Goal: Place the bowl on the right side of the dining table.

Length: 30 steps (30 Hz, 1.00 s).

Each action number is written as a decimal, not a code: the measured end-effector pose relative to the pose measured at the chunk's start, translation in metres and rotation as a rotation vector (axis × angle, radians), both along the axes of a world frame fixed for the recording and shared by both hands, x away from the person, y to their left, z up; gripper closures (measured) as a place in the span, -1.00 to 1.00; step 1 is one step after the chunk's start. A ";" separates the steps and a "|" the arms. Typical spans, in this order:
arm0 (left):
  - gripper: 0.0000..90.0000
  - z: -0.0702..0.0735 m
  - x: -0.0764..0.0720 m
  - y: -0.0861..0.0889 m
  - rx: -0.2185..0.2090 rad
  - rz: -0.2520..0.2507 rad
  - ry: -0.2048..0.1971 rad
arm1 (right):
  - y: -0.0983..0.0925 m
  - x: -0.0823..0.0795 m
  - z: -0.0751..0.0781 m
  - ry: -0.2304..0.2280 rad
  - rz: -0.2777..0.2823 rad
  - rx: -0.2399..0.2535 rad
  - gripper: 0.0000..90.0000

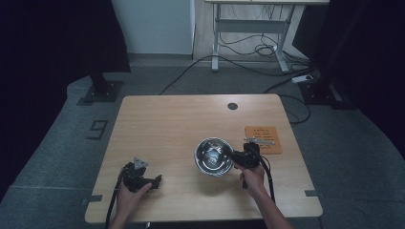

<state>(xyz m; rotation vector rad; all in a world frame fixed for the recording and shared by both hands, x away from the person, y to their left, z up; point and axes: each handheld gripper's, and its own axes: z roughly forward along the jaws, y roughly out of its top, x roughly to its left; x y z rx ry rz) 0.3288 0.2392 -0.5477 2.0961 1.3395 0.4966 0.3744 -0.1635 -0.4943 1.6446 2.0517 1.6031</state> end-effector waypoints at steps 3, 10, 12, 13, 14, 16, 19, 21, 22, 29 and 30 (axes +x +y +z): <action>-1.00 0.000 0.000 0.000 0.000 -0.001 0.000 | -0.003 0.001 0.000 -0.002 -0.005 0.002 0.86; -1.00 0.000 0.000 0.000 0.000 -0.001 0.000 | -0.009 0.005 -0.001 0.002 -0.022 0.009 0.86; -1.00 0.000 0.000 0.000 0.000 -0.002 0.000 | -0.010 0.006 -0.001 0.003 -0.023 0.010 0.86; -1.00 0.000 0.000 0.000 0.000 -0.001 0.000 | -0.012 0.007 -0.001 0.004 -0.028 0.012 0.86; -1.00 0.000 0.000 0.000 0.000 -0.001 0.000 | -0.012 0.007 -0.001 0.004 -0.028 0.012 0.86; -1.00 0.000 0.000 0.000 0.000 -0.001 0.000 | -0.014 0.008 -0.001 0.005 -0.034 0.013 0.86; -1.00 0.000 0.000 0.000 0.001 -0.002 0.000 | -0.019 0.009 0.000 0.007 -0.048 0.022 0.86; -1.00 0.000 0.000 0.000 0.000 -0.001 0.000 | -0.021 0.010 -0.001 0.007 -0.053 0.026 0.86; -1.00 0.000 0.000 0.000 0.000 -0.001 0.000 | -0.021 0.010 -0.001 0.007 -0.053 0.026 0.86; -1.00 0.000 0.000 0.000 0.000 -0.001 0.000 | -0.031 0.013 0.000 0.009 -0.084 0.043 0.86; -1.00 0.000 0.000 0.000 0.000 -0.002 0.000 | -0.033 0.014 0.001 0.007 -0.087 0.044 0.86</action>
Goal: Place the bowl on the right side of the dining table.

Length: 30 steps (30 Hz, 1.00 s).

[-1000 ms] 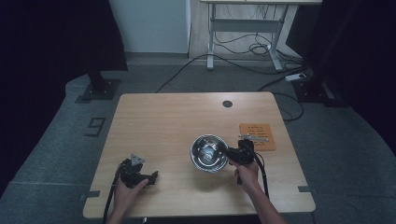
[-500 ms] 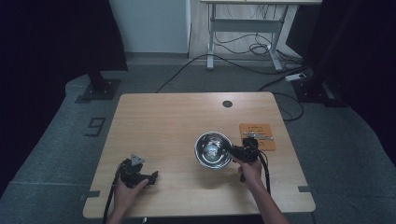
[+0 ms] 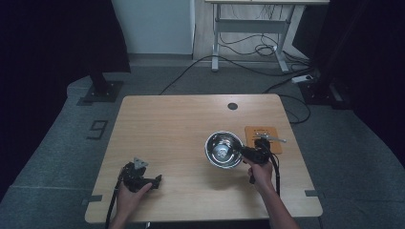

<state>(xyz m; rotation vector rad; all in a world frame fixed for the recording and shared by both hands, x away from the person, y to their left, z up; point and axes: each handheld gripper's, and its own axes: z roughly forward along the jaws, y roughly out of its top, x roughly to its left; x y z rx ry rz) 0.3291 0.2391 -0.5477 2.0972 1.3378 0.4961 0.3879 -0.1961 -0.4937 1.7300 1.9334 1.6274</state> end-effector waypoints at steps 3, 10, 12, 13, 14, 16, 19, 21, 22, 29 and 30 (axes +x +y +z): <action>-1.00 0.000 0.000 0.000 0.000 0.000 0.000 | -0.006 0.002 0.000 -0.001 -0.017 0.004 0.86; -1.00 0.000 0.000 0.000 0.000 0.000 0.000 | -0.014 0.005 0.000 0.000 -0.047 0.014 0.86; -1.00 0.000 0.000 0.000 0.000 -0.001 0.000 | -0.017 0.006 0.000 -0.001 -0.053 0.012 0.86; -1.00 0.000 0.000 0.000 0.000 0.000 0.000 | -0.018 0.006 -0.001 -0.003 -0.059 0.014 0.86; -1.00 0.000 0.000 0.000 0.000 0.000 0.000 | -0.019 0.006 -0.001 -0.003 -0.062 0.016 0.86; -1.00 0.000 0.000 0.000 0.000 0.000 0.000 | -0.022 0.007 -0.001 -0.002 -0.073 0.020 0.86; -1.00 0.000 0.000 0.000 0.000 0.000 0.000 | -0.025 0.008 -0.001 -0.003 -0.081 0.022 0.86; -1.00 0.000 0.000 0.000 0.000 0.000 0.000 | -0.026 0.008 -0.001 -0.005 -0.083 0.021 0.86; -1.00 0.000 0.000 0.000 0.000 0.000 0.000 | -0.027 0.008 -0.001 -0.010 -0.085 0.018 0.86; -1.00 0.000 0.000 0.000 0.000 0.000 0.000 | -0.032 0.009 0.000 -0.011 -0.105 0.019 0.86; -1.00 0.000 0.000 0.000 0.000 -0.001 0.000 | -0.034 0.010 0.000 -0.014 -0.109 0.018 0.86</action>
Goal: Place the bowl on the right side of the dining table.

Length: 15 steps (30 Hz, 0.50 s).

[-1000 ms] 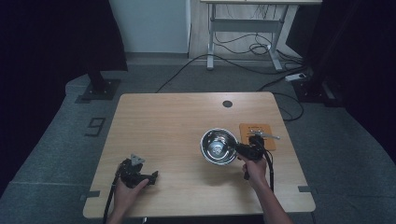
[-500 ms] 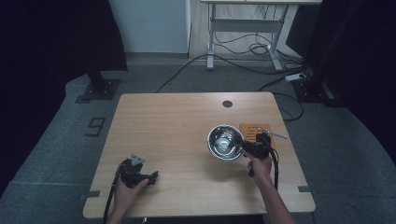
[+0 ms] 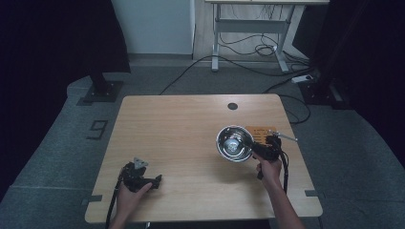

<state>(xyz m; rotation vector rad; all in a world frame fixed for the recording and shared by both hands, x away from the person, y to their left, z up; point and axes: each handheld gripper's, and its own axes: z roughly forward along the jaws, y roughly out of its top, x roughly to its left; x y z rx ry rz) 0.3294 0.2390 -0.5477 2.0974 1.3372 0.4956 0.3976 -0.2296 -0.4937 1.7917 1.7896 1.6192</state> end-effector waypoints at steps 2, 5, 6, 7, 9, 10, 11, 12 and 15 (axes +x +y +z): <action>-1.00 0.000 0.000 0.000 0.000 0.000 0.000 | -0.002 0.000 0.000 -0.003 -0.009 -0.004 0.86; -1.00 0.000 0.000 0.000 0.000 0.000 -0.001 | -0.005 0.001 0.000 -0.002 -0.017 -0.002 0.86; -1.00 0.000 0.000 0.000 0.000 0.000 -0.001 | -0.005 0.001 0.000 -0.002 -0.017 -0.002 0.86; -1.00 0.000 0.000 0.000 0.000 0.000 -0.001 | -0.007 0.001 0.000 -0.003 -0.025 -0.003 0.86; -1.00 0.000 0.000 0.000 0.000 0.000 0.000 | -0.008 0.002 -0.001 -0.002 -0.032 -0.002 0.86; -1.00 0.000 0.000 0.000 0.000 0.000 0.000 | -0.008 0.002 -0.001 -0.002 -0.032 -0.002 0.86; -1.00 0.000 0.000 0.000 0.000 0.000 0.000 | -0.009 0.002 -0.001 0.001 -0.035 0.001 0.86; -1.00 0.000 0.000 0.000 -0.001 0.000 -0.001 | -0.010 0.002 -0.001 0.001 -0.040 -0.002 0.86; -1.00 0.000 0.000 0.000 0.000 0.000 -0.001 | -0.014 0.003 -0.002 0.003 -0.054 -0.001 0.86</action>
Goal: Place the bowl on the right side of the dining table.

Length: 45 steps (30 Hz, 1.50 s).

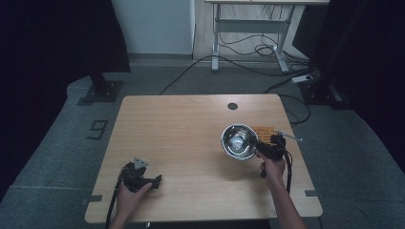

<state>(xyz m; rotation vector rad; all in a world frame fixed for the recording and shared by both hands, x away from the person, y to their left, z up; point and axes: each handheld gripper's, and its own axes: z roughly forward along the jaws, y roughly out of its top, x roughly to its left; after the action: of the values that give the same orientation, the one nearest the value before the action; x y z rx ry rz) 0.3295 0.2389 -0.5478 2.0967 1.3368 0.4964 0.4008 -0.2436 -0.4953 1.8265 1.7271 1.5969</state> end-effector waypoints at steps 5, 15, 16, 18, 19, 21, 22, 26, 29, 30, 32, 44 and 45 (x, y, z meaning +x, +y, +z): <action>-1.00 0.000 0.000 0.000 0.000 0.000 0.000 | -0.005 0.001 -0.001 0.001 -0.018 -0.003 0.86; -1.00 0.000 0.000 0.000 0.000 0.000 0.000 | -0.012 0.004 -0.003 0.006 -0.044 -0.014 0.86; -1.00 0.000 0.000 0.000 0.000 0.000 0.000 | -0.013 0.005 -0.004 0.006 -0.046 -0.014 0.86; -1.00 0.000 0.000 0.000 0.000 0.000 0.000 | -0.015 0.005 -0.004 0.007 -0.053 -0.012 0.86; -1.00 0.000 0.000 0.000 0.000 0.000 0.000 | -0.016 0.005 -0.004 0.008 -0.057 -0.009 0.86; -1.00 0.000 0.000 0.000 0.000 0.000 0.000 | -0.017 0.006 -0.004 0.010 -0.064 -0.008 0.86; -1.00 0.000 0.000 0.000 0.000 0.000 0.000 | -0.019 0.006 -0.004 0.009 -0.071 -0.016 0.86; -1.00 0.000 0.000 0.000 0.000 0.000 0.000 | -0.024 0.008 -0.005 0.010 -0.084 -0.025 0.86; -1.00 0.000 0.000 0.000 0.000 0.000 0.000 | -0.028 0.009 -0.005 0.010 -0.097 -0.027 0.86; -1.00 0.000 0.000 0.000 0.000 0.000 0.000 | -0.031 0.011 -0.007 0.012 -0.108 -0.028 0.86; -1.00 0.000 0.000 0.000 0.000 0.000 0.000 | -0.034 0.013 -0.009 0.021 -0.117 -0.030 0.86; -1.00 0.000 0.000 0.000 0.000 0.000 0.000 | -0.041 0.016 -0.012 0.028 -0.133 -0.028 0.85; -1.00 0.000 0.000 0.000 0.000 0.000 0.000 | -0.041 0.016 -0.012 0.028 -0.133 -0.028 0.85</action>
<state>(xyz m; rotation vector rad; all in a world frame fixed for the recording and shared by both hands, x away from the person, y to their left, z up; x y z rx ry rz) 0.3295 0.2389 -0.5478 2.0965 1.3367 0.4966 0.4168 -0.2847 -0.5075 1.9154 1.5941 1.4959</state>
